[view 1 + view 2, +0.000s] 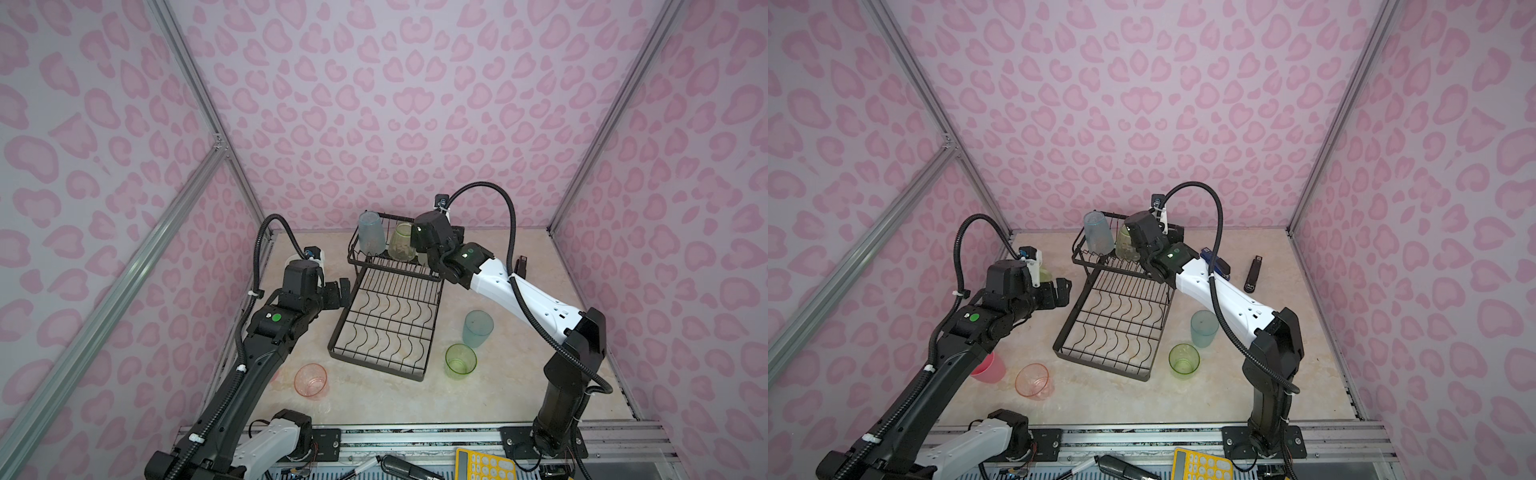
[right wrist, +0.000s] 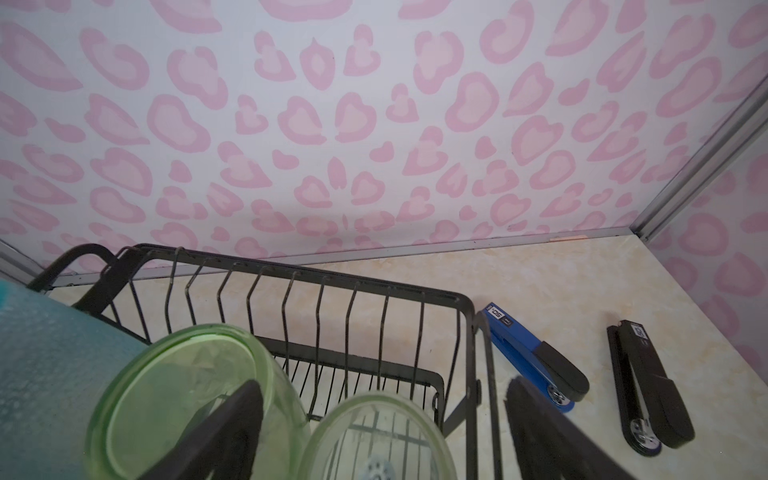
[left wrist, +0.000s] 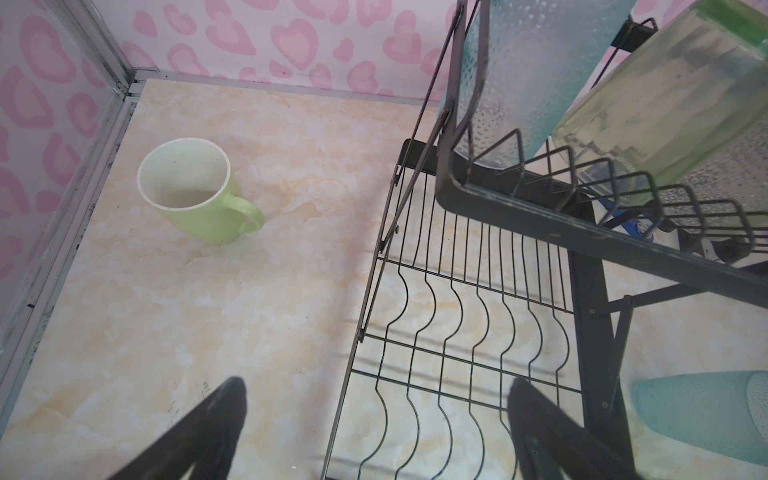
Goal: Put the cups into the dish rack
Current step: 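Lower the pale green cup with the right gripper into the rack's upper tier, then release the cup and withdraw the right gripper while the left gripper moves toward the mug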
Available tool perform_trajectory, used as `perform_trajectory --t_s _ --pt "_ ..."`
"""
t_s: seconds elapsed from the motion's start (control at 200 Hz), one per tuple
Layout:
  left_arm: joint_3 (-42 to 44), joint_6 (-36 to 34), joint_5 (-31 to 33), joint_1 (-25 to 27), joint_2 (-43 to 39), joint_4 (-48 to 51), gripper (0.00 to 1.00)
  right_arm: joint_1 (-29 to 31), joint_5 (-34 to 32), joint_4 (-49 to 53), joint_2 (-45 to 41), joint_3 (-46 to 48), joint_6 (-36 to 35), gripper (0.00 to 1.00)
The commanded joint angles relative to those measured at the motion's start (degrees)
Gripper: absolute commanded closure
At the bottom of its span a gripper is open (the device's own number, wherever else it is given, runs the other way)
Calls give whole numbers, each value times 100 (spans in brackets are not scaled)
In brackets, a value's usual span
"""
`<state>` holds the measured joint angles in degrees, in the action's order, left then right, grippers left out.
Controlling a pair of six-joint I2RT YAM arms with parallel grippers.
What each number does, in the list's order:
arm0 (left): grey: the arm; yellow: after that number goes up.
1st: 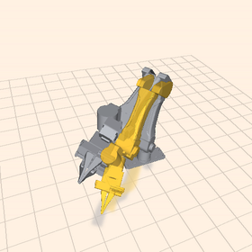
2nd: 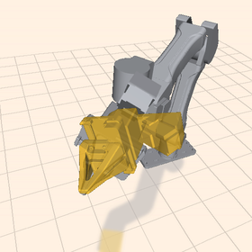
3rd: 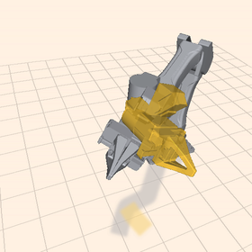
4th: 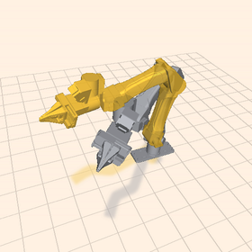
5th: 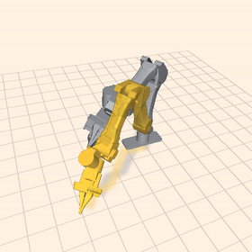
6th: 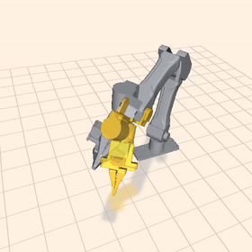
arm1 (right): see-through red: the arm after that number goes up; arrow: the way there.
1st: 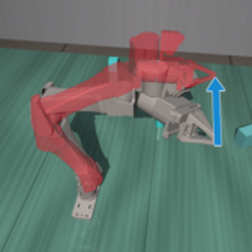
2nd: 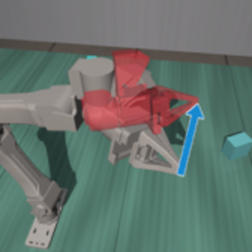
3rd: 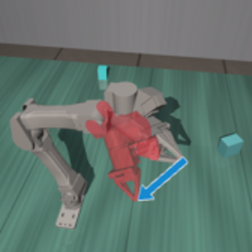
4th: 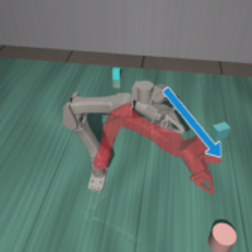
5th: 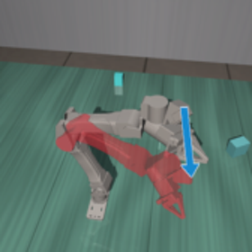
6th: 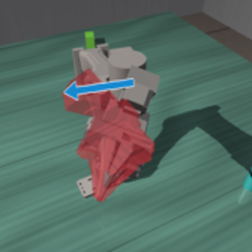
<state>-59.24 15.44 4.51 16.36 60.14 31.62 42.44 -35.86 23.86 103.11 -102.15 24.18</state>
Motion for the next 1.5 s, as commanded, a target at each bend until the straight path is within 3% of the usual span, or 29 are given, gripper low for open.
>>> perform_trajectory --t_s 0.0,0.545,0.995,1.175,1.495 --pt "-4 -1 24 -19 48 -143 0 28 32 -90 -205 132 -125 10" --pt "-266 -11 362 -36 279 -61 0 78 473 -1432 -1829 2139 -1034 15" --pt "-843 286 842 -174 215 646 1 116 695 -2490 -2847 3865 -1680 18" --pt "-1158 673 833 -736 490 1023 1 115 700 -2640 -3217 4478 -1482 18" --pt "-1749 2005 294 -2106 2056 1695 5 105 744 -2671 -3781 5049 -1096 21"
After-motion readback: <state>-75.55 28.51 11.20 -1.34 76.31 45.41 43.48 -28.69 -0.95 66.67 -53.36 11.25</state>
